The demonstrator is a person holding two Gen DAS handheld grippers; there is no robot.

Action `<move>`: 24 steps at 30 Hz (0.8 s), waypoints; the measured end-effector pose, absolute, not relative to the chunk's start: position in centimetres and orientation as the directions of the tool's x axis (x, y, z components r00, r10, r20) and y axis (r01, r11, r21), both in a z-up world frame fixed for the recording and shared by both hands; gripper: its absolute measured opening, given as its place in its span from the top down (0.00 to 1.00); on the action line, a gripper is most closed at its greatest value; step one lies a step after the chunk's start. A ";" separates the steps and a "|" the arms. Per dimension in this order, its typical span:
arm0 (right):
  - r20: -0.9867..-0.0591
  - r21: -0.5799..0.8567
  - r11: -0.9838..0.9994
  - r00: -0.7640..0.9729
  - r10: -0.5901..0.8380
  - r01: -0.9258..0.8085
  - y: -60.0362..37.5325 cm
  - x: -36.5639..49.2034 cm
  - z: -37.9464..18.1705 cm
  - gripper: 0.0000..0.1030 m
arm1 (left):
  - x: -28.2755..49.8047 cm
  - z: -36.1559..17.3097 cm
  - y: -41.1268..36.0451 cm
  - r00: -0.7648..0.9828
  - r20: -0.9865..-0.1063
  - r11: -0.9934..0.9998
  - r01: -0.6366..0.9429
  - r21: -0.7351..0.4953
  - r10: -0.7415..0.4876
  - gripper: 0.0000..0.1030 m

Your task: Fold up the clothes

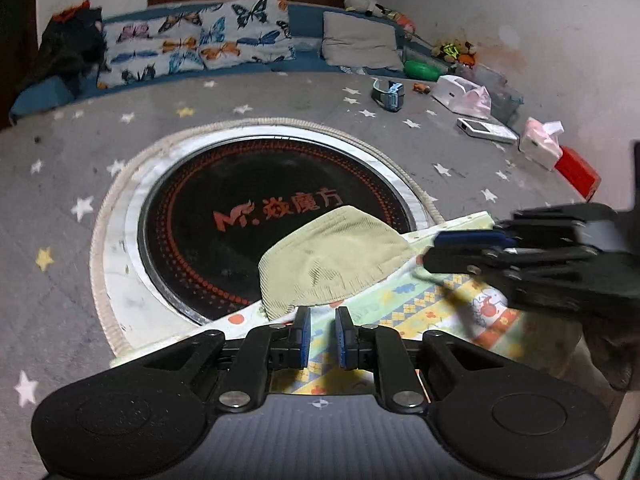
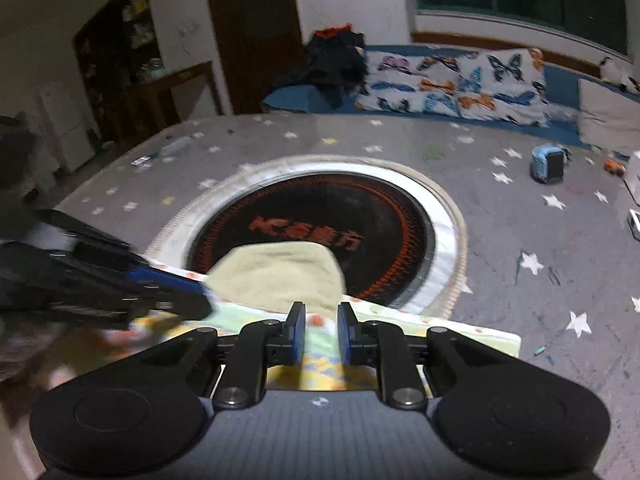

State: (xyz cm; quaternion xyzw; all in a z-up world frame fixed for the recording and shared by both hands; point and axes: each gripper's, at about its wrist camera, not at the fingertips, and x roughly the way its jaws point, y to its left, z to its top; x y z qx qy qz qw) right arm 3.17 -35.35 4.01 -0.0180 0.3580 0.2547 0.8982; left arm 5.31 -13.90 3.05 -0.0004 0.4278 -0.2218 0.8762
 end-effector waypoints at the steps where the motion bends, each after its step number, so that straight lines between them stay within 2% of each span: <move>1: -0.652 0.147 0.857 0.604 0.459 -0.493 -35.1 2.5 4.3 0.83 | 5.2 3.1 -13.8 0.538 -0.748 0.901 0.389 -0.190 -0.390 0.85; 4: -0.654 0.139 0.815 0.566 0.503 -0.563 -34.1 0.6 4.9 0.83 | 5.0 3.2 -14.0 0.545 -0.748 0.903 0.393 -0.173 -0.380 0.85; 14: -0.693 0.054 0.732 0.502 0.517 -0.679 -32.4 -6.2 4.0 0.83 | 4.2 3.1 -14.9 0.575 -0.745 0.911 0.400 -0.103 -0.337 0.85; 19: -0.670 0.049 0.743 0.530 0.520 -0.668 -32.8 -8.1 4.8 0.83 | 1.7 5.0 -14.6 0.625 -0.704 0.918 0.382 -0.102 -0.338 0.85; 24: -0.641 0.090 0.778 0.561 0.523 -0.622 -33.9 -8.2 5.1 0.83 | -3.2 6.7 -14.2 0.637 -0.652 0.894 0.423 -0.151 -0.411 0.85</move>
